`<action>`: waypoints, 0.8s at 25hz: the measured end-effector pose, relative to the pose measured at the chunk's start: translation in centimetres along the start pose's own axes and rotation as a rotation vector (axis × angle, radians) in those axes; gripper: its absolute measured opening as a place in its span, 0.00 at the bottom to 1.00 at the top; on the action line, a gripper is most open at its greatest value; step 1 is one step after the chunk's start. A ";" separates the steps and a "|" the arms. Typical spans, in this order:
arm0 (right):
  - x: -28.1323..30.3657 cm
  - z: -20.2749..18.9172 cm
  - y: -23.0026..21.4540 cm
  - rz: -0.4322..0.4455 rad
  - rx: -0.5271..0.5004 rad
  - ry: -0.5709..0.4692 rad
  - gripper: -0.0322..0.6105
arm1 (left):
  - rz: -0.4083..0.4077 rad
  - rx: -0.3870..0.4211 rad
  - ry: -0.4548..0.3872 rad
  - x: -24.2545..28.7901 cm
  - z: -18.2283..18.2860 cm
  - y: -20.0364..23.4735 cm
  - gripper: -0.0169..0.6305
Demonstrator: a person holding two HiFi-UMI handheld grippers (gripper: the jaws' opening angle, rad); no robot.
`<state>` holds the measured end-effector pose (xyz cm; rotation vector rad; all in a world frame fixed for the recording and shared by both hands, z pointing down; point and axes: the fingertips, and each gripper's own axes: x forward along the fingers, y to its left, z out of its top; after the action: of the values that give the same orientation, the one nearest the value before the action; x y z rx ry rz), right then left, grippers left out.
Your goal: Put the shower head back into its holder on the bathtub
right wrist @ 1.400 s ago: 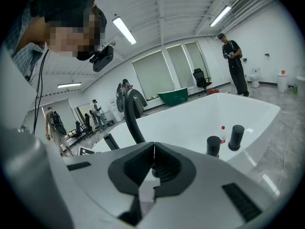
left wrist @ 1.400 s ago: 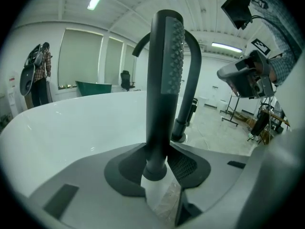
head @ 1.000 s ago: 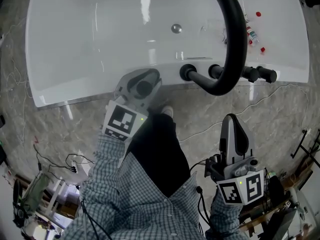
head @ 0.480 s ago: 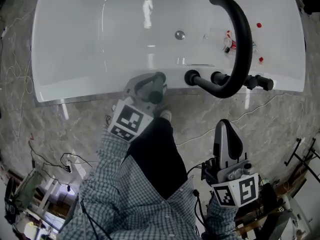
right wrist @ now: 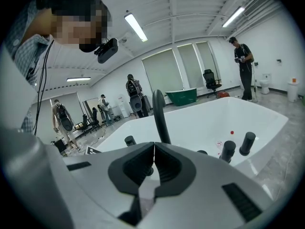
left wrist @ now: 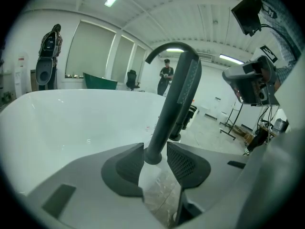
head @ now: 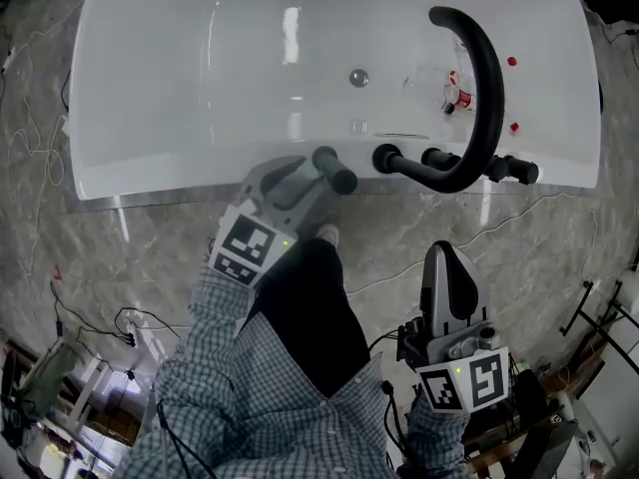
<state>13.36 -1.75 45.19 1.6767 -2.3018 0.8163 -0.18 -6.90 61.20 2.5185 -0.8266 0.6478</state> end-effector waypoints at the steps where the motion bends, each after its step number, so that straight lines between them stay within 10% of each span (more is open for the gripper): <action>1: -0.2 0.2 0.2 -0.003 0.000 -0.001 0.07 | 0.003 -0.004 0.002 -0.4 0.0 0.0 0.23; 11: -1.5 4.2 4.2 0.006 -0.037 -0.051 0.07 | 0.099 -0.087 -0.155 -8.8 6.5 1.3 0.05; 20: -5.2 12.2 10.3 0.054 -0.094 -0.152 0.07 | 0.049 0.068 -0.192 -18.7 16.9 -4.1 0.04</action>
<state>7.75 -1.65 29.36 1.6969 -2.4537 0.5983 -5.91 -4.26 36.47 2.6601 -0.9508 0.4613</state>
